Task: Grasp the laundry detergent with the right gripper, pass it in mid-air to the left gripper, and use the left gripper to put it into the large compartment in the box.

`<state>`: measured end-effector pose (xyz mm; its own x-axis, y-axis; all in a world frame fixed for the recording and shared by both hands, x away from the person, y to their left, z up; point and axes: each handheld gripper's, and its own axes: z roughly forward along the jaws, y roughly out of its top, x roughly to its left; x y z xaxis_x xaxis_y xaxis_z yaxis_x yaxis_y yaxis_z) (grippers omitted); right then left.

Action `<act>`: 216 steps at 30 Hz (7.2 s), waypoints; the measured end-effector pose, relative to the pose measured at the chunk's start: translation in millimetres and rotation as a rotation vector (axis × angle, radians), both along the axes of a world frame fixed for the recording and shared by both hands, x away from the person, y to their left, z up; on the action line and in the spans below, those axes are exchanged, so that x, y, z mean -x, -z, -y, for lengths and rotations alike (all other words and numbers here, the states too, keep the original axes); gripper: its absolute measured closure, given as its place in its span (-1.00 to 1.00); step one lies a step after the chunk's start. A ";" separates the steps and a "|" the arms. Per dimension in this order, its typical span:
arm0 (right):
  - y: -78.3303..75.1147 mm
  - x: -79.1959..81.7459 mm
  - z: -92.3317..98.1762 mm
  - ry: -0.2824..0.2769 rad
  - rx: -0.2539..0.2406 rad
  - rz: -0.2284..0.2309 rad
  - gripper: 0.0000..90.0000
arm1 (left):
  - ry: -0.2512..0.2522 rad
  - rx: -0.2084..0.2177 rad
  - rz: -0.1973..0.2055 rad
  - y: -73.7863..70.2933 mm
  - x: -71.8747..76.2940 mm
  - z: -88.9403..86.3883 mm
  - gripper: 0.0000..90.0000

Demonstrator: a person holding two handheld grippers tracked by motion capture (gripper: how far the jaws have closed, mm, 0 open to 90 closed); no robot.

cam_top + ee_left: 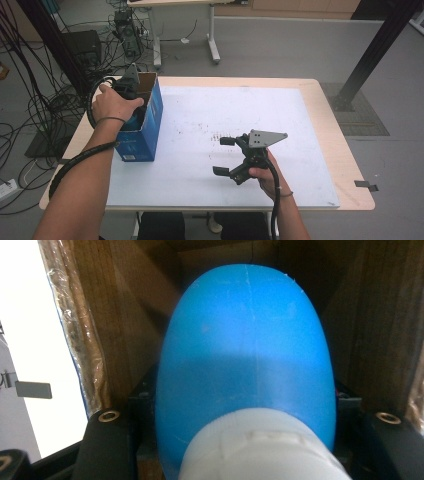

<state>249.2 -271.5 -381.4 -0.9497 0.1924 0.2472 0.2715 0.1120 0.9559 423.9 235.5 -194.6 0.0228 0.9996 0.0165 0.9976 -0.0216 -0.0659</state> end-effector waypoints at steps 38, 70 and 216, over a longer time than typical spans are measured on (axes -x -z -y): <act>0.4 -0.7 -0.2 0.001 0.003 0.000 -0.97 | -0.012 -0.001 -0.010 0.5 -2.4 -0.9 -0.16; 0.7 -1.4 -2.1 -0.003 0.004 -0.003 -0.97 | -0.016 -0.003 -0.010 0.4 -2.3 0.0 -0.16; -9.7 -1.7 -4.6 -0.025 0.009 0.007 -0.97 | 0.446 0.107 0.016 -71.0 30.4 132.4 -0.86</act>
<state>250.8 -266.9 -371.7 -0.9560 0.1707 0.2386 0.2616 0.1277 0.9567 393.5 103.1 -123.6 0.4522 0.8881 -0.0822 0.8899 -0.4554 -0.0243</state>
